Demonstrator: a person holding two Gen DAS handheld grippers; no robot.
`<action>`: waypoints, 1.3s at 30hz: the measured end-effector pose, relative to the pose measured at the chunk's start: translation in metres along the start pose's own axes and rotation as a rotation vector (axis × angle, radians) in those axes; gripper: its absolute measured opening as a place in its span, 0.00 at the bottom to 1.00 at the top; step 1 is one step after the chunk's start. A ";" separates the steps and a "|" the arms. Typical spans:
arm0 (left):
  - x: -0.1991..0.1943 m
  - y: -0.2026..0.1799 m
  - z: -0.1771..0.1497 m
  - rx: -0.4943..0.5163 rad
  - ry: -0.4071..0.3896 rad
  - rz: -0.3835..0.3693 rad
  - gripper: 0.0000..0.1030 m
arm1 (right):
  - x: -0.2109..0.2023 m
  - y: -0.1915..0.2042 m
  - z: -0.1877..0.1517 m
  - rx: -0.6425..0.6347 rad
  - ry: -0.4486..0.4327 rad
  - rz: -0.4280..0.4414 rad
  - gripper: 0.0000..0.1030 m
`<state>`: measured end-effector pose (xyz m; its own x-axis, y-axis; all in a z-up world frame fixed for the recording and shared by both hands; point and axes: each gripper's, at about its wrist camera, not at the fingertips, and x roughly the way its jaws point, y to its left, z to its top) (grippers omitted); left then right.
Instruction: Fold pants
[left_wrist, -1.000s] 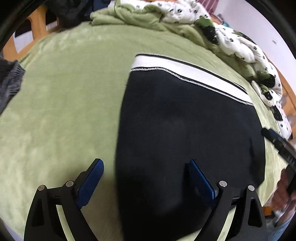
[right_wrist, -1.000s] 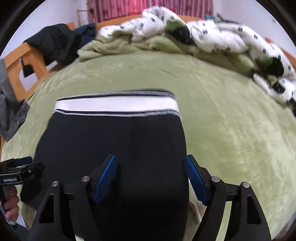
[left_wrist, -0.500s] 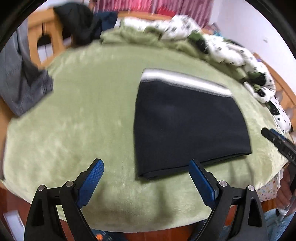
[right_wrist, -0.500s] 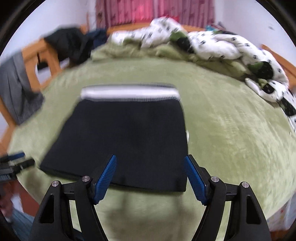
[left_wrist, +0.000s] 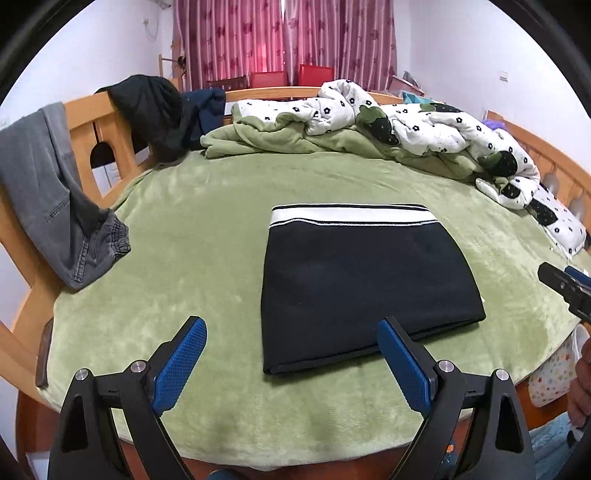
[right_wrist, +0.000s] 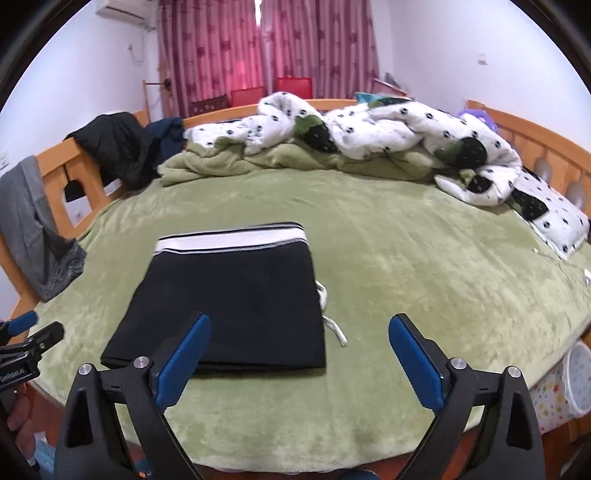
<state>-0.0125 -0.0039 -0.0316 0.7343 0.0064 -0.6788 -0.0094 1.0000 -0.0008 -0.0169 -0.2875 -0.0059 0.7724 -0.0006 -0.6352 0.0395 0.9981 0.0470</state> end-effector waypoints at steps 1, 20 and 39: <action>-0.002 -0.002 0.000 -0.009 0.000 -0.010 0.91 | 0.001 -0.001 0.000 0.004 0.014 0.001 0.93; 0.004 -0.002 -0.005 -0.105 0.031 -0.072 0.91 | 0.000 0.003 -0.003 -0.067 0.004 -0.026 0.94; 0.007 -0.001 -0.009 -0.105 0.051 -0.060 0.91 | 0.004 0.008 -0.005 -0.090 0.010 -0.036 0.94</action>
<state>-0.0135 -0.0045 -0.0425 0.7000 -0.0562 -0.7120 -0.0400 0.9923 -0.1176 -0.0166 -0.2791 -0.0118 0.7650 -0.0360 -0.6430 0.0091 0.9989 -0.0452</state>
